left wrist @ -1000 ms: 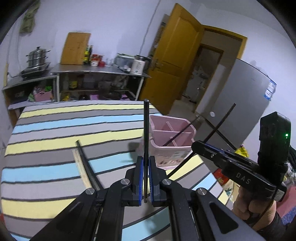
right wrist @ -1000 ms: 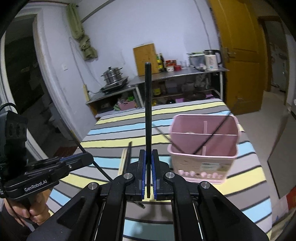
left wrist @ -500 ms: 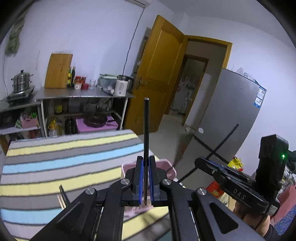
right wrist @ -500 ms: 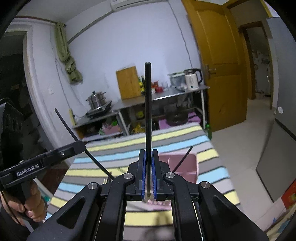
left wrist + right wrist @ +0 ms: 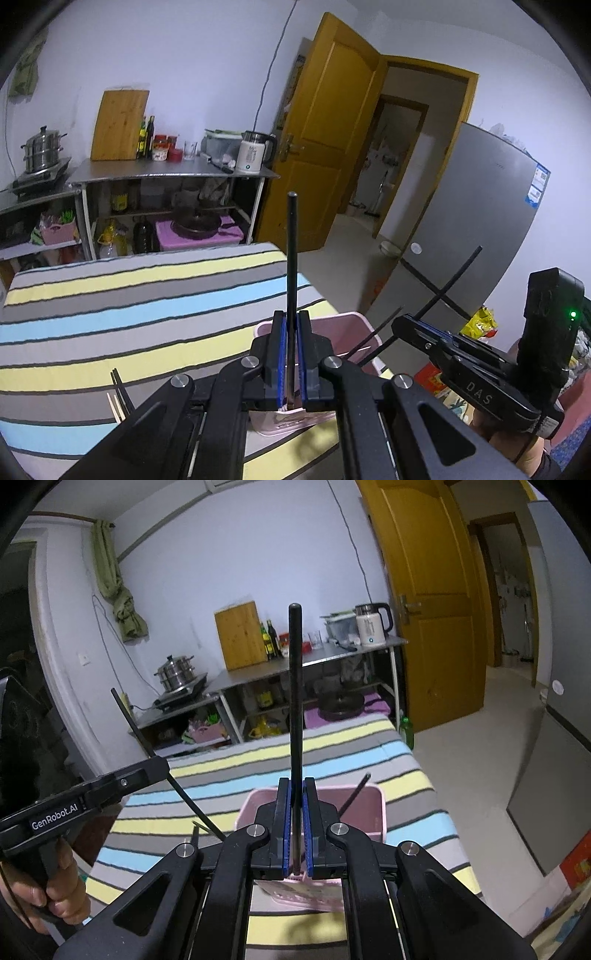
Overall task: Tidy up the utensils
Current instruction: 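Open the right tool over the pink holder while the left tool releases its chopstick into it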
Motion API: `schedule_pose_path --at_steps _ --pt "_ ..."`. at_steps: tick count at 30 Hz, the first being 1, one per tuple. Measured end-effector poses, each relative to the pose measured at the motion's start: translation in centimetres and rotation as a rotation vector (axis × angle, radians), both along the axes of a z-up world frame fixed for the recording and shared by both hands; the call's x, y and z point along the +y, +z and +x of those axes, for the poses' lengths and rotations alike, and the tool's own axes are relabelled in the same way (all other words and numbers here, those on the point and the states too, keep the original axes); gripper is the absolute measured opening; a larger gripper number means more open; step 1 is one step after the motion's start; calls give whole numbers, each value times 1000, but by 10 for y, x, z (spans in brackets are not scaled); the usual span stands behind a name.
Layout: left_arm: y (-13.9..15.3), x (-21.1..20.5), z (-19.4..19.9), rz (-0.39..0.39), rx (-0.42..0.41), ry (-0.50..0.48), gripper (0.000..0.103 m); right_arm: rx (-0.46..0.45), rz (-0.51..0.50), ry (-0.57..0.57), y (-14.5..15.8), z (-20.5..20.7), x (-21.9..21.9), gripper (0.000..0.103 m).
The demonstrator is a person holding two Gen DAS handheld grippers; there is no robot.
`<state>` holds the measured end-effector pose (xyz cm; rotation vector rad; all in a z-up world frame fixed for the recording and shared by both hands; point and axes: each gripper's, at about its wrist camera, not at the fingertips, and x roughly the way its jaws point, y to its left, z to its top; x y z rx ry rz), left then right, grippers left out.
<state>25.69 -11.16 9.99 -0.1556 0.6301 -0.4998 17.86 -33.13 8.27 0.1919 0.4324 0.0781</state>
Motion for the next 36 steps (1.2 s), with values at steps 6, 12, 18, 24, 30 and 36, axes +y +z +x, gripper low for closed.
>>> schedule_pose_path --at_steps 6,12,18,24,30,36 --pt "-27 0 12 18 44 7 5 51 0 2 -19 10 1 6" --pt "-43 0 16 38 66 11 5 106 7 7 -36 20 3 6" --pt "-43 5 15 51 57 30 9 145 10 8 -44 25 5 6" --pt "-33 22 5 24 26 54 16 132 17 -10 -40 15 2 21" --pt "-28 41 -18 16 -2 80 20 122 36 -22 -40 -3 -1 24" --pt "-33 62 -50 7 -5 107 20 120 43 -19 -43 -23 -1 24"
